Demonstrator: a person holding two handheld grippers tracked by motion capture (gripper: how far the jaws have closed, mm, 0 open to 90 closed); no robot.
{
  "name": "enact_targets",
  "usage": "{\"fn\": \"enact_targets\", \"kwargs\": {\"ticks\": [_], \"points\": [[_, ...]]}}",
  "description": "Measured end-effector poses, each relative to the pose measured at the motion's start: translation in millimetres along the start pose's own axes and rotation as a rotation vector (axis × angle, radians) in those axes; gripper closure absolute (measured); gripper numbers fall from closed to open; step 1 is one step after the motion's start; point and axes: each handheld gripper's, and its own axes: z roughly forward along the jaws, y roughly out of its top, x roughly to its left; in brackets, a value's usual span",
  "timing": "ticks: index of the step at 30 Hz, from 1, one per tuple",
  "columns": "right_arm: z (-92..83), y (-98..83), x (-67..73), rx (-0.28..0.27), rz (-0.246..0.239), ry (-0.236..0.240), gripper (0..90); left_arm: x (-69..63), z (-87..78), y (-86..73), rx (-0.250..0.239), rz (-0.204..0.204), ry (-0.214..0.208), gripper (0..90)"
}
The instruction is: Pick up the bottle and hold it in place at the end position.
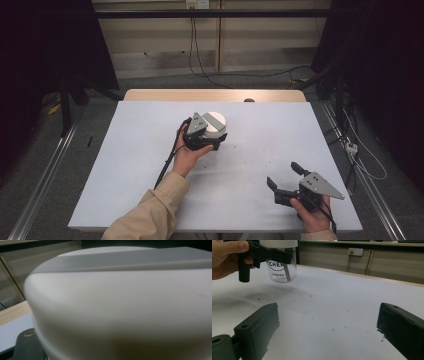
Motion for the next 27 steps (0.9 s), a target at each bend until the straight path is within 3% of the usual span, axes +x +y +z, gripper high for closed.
{"fn": "enact_targets", "kwargs": {"ticks": [15,27], "points": [[-0.4,-0.1,0.0,-0.001,0.0,0.0,3.5,1.0,11.8,-2.5,0.004,-0.034,-0.006,18.4],[-0.7,-0.3,-0.5,0.0,-0.002,0.002,3.5,2.6,17.8,-5.5,0.017,-0.02,0.004,18.4]]}}
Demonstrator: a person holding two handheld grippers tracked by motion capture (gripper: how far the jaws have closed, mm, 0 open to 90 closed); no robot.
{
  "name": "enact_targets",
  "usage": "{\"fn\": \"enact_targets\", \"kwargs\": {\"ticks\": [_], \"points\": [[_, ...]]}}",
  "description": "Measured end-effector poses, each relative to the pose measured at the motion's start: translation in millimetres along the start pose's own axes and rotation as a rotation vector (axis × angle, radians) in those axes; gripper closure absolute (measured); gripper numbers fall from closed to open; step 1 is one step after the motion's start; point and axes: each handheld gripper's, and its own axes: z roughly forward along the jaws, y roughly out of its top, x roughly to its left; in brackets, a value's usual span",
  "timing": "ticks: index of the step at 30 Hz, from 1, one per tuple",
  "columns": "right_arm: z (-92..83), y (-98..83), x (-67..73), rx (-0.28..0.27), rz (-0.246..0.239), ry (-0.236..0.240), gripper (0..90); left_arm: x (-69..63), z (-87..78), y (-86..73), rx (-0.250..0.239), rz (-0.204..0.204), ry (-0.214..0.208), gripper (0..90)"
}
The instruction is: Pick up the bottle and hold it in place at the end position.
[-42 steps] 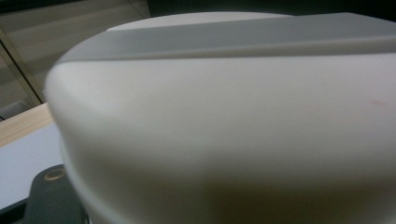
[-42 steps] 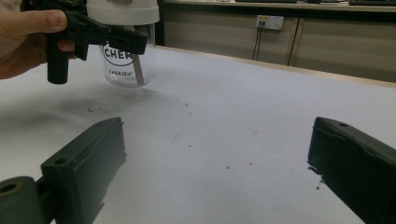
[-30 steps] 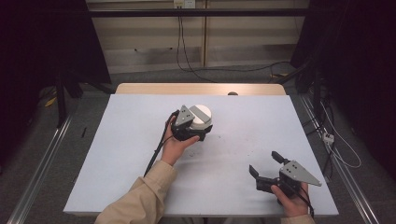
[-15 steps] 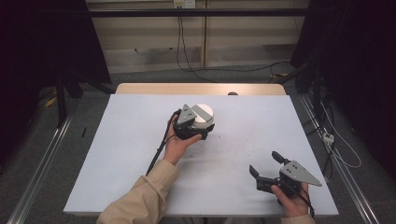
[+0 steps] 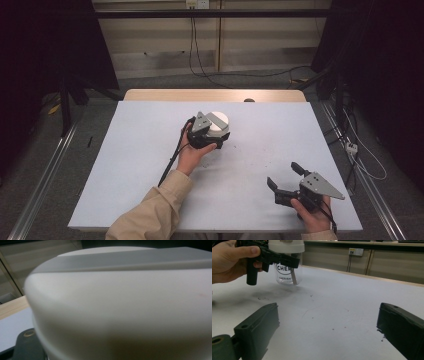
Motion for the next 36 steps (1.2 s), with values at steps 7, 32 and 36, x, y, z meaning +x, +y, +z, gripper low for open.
{"fn": "enact_targets", "kwargs": {"ticks": [7,32,36], "points": [[0.5,-0.1,1.0,0.001,-0.003,0.009,3.6,0.6,2.2,-0.8,0.001,0.0,0.001,18.4],[0.9,-1.2,-1.6,0.008,0.004,0.002,3.5,-5.4,10.8,-11.9,0.019,0.007,-0.017,18.4],[1.1,-1.1,-0.9,0.008,0.004,0.005,3.5,-5.4,9.6,-15.5,-0.004,-0.004,-0.014,18.3]]}}
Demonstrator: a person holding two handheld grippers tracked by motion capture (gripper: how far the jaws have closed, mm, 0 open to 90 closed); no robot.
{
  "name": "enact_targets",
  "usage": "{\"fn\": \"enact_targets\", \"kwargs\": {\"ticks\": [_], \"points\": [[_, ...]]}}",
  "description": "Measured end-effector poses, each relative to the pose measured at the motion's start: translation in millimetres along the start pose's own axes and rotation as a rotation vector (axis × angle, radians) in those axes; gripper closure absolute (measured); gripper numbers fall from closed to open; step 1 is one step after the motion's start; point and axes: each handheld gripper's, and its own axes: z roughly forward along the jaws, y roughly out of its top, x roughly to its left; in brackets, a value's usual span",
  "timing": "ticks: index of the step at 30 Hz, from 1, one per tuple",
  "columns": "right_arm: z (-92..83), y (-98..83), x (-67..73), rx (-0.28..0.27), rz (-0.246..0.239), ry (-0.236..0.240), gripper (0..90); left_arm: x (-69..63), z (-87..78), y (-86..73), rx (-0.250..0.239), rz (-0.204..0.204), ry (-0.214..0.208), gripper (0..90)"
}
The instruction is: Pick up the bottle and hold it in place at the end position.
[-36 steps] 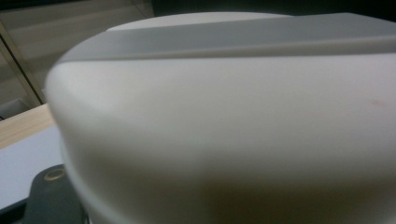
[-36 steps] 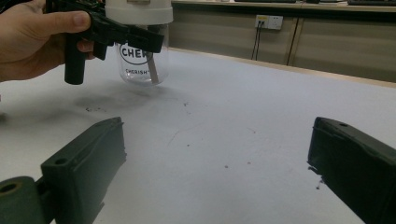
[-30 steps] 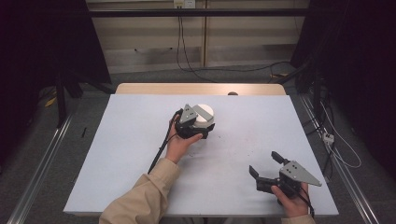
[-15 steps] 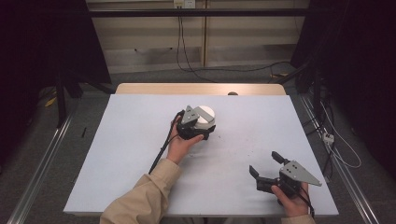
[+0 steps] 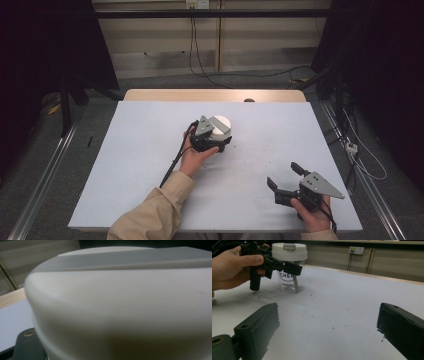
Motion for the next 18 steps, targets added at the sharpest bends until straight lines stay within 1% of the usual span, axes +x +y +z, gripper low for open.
{"fn": "enact_targets", "kwargs": {"ticks": [1,4,6,8,10,13,14,15,16,18], "points": [[0.4,0.0,0.3,-0.002,-0.001,0.002,3.5,0.6,-0.8,-0.9,-0.001,0.005,-0.006,18.3],[1.7,-0.2,0.4,0.003,-0.001,0.001,3.5,0.6,-3.3,-3.6,-0.004,-0.009,-0.004,18.3],[2.2,-0.2,-0.1,0.007,0.002,0.001,3.4,0.5,-4.8,-6.5,-0.023,-0.012,-0.003,18.4],[2.3,0.3,-0.4,0.009,0.002,0.005,3.2,-0.5,-4.9,-6.9,-0.027,-0.01,-0.01,18.4],[1.7,0.9,-0.3,0.013,0.007,0.006,3.1,-1.0,-5.0,-7.0,-0.025,-0.001,-0.003,18.4],[-0.3,2.2,-1.1,0.021,0.011,-0.005,3.0,-0.6,-4.6,-6.9,-0.023,-0.002,-0.003,18.4],[-1.2,2.7,-1.7,0.015,0.018,-0.007,3.0,-0.1,-4.7,-7.1,-0.023,-0.012,-0.001,18.4],[-2.0,3.0,-2.2,0.014,0.019,-0.013,3.0,0.3,-4.6,-7.1,-0.022,-0.013,-0.003,18.4],[-2.7,3.3,-2.8,0.019,0.019,-0.016,3.0,-0.2,-4.5,-7.0,-0.021,-0.011,0.0,18.5],[-3.0,3.7,-3.7,0.025,0.036,-0.011,3.0,-0.7,-4.4,-6.9,-0.02,-0.001,-0.001,18.4]]}}
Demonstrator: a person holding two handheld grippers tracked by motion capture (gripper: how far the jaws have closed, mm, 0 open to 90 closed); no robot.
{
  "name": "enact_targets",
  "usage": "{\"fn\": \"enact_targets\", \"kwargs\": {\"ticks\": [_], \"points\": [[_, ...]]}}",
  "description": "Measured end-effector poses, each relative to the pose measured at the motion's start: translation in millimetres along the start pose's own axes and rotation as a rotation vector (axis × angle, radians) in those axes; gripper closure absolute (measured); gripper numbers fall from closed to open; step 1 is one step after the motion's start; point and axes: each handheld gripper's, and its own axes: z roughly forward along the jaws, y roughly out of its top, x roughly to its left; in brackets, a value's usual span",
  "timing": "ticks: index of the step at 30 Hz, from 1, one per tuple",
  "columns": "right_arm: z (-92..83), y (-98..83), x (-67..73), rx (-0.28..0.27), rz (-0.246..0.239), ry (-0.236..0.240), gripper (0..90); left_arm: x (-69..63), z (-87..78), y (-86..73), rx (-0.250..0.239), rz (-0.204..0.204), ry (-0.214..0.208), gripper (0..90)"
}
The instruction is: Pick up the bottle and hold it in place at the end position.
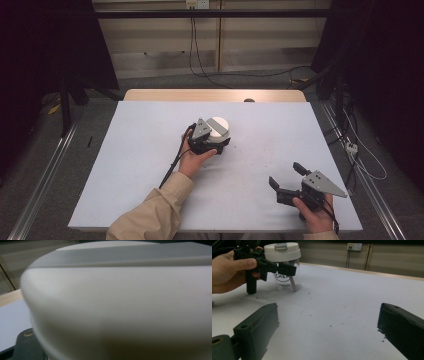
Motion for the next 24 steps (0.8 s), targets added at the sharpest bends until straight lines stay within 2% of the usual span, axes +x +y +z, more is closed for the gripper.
{"fn": "enact_targets", "kwargs": {"ticks": [5,9,21,24], "points": [[2.9,1.7,1.4,0.014,0.012,-0.005,3.0,-0.7,-0.1,0.0,0.004,0.007,0.005,18.5],[11.7,5.0,4.6,0.024,0.008,0.004,3.2,0.7,0.5,0.0,0.007,-0.008,0.001,18.4],[33.3,14.0,10.0,0.023,0.025,0.03,3.9,0.1,0.9,0.1,0.012,0.004,0.007,18.5],[37.8,14.7,13.4,0.034,0.028,0.042,4.1,0.2,1.6,0.2,0.012,-0.007,0.005,18.4]]}}
